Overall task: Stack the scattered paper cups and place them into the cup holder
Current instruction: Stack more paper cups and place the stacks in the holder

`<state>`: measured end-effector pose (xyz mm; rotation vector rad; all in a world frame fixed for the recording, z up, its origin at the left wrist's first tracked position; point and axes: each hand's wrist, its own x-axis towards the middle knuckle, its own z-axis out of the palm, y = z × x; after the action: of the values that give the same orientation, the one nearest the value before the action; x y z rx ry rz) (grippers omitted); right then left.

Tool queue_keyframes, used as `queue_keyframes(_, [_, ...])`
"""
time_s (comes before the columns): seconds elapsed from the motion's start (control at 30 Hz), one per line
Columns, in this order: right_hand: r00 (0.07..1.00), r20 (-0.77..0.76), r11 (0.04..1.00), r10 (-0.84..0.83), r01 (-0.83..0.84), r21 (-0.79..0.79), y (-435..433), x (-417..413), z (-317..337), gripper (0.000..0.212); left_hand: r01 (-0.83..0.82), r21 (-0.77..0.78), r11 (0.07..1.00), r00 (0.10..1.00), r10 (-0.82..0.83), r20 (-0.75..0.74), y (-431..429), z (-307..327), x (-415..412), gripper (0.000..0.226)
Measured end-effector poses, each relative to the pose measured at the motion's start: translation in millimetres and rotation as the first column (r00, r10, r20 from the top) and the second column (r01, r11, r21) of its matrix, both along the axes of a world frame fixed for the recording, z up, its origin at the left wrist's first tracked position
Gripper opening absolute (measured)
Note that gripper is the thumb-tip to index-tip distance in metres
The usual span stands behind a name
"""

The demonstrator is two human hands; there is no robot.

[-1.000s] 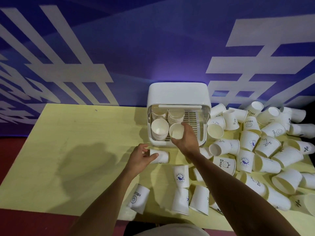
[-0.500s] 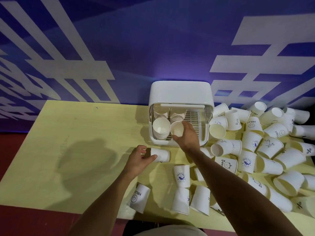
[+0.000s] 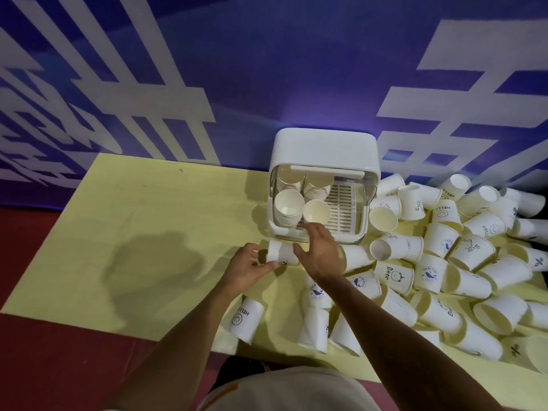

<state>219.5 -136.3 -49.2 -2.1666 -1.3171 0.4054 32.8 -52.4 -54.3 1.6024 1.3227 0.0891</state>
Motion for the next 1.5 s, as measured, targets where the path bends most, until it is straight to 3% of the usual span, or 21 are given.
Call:
queue_keyframes(0.13, [0.991,0.0,0.988,0.132,-0.132,-0.08,-6,-13,-7,0.055,0.015,-0.026,1.0,1.0,-0.015,-0.026,-10,2,-12,0.072])
queue_keyframes(0.5, [0.971,0.024,0.954,0.236,-0.227,-0.197,-5,-33,-15,0.059,-0.003,-0.084,0.996,0.997,-0.004,-0.08,-45,-6,-53,0.072])
queue_keyframes(0.73, [0.932,0.085,0.87,0.352,-0.292,-0.398,1,-34,-21,0.086,-0.018,-0.113,0.993,0.994,0.006,-0.105,-58,-11,-65,0.085])
queue_keyframes(1.03, [0.913,0.143,0.858,0.381,-0.292,-0.424,15,-35,-30,0.08,0.002,-0.147,0.989,0.991,-0.021,-0.129,-66,-25,-79,0.087])
queue_keyframes(1.23, [0.917,0.144,0.856,0.371,-0.279,-0.435,15,-41,-39,0.062,-0.005,-0.172,0.985,0.991,-0.017,-0.131,-66,-33,-79,0.078])
queue_keyframes(1.4, [0.935,0.059,0.87,0.35,-0.301,-0.39,12,-44,-43,0.059,0.004,-0.14,0.99,0.994,-0.019,-0.109,-60,-31,-76,0.066])
queue_keyframes(1.5, [0.955,-0.111,0.904,0.275,-0.296,-0.308,12,-42,-37,0.058,-0.011,-0.083,0.996,0.995,0.003,-0.104,-52,-26,-71,0.057])
